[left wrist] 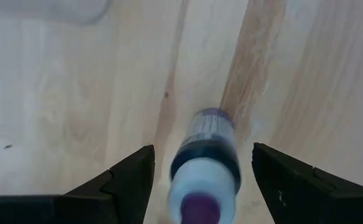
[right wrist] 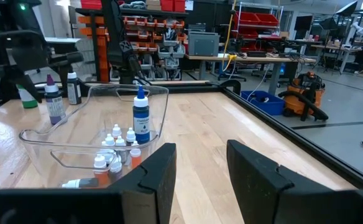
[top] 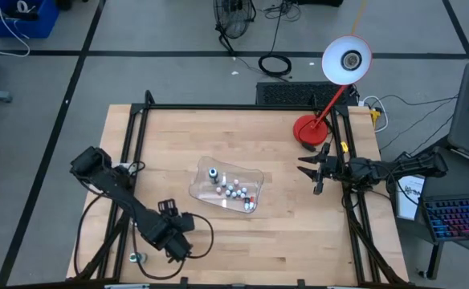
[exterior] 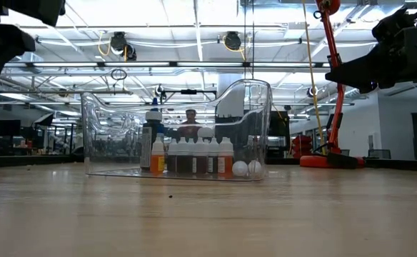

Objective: Pick & Place food coloring
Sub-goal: Put the large violet food coloring bottle into the transparent bin

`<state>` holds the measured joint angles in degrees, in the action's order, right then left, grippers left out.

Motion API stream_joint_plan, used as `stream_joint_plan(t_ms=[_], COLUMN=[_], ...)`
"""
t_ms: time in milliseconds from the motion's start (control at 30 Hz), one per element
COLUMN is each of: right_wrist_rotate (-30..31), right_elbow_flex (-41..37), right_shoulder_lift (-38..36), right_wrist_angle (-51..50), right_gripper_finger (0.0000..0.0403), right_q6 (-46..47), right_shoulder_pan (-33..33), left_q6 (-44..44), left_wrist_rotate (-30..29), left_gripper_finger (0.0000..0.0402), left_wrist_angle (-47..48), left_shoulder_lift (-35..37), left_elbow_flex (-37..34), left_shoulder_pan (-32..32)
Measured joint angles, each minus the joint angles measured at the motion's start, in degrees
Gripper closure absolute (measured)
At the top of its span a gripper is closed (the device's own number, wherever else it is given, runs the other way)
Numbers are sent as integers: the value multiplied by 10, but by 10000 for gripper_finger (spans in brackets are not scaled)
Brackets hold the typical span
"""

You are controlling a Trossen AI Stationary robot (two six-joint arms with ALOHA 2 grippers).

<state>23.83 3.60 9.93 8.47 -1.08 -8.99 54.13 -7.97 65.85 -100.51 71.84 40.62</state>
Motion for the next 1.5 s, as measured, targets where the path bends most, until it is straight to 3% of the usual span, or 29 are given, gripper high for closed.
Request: stream_joint_plan(t_ms=[300, 467, 667, 867, 1067, 1233, 1333, 1500], right_wrist_rotate=[0, 0, 0, 0, 0, 0, 0, 0], right_elbow_flex=[0, 0, 0, 0, 0, 0, 0, 0], right_shoulder_lift=[0, 0, 0, 0, 0, 0, 0, 0], right_wrist_angle=[0, 0, 0, 0, 0, 0, 0, 0], right_gripper_finger=[273, 273, 273, 273, 273, 273, 273, 273], right_q6=[0, 0, 0, 0, 0, 0, 0, 0], right_shoulder_pan=[0, 0, 0, 0, 0, 0, 0, 0], left_q6=[2, 4, -3, -35, -103, -200, -255, -324], left_wrist_rotate=[19, 31, 8, -22, -44, -116, -159, -160], left_gripper_finger=[152, 186, 253, 254, 254, 254, 254, 254], left_wrist_angle=[-5, -1, -2, -5, 39, 94, 131, 186], left_shoulder_lift=[0, 0, 0, 0, 1, 1, 2, 3], left_elbow_flex=[-10, -10, -10, -4, 101, 237, 311, 355], left_shoulder_pan=[0, 0, -2, -7, -20, -43, -81, -171])
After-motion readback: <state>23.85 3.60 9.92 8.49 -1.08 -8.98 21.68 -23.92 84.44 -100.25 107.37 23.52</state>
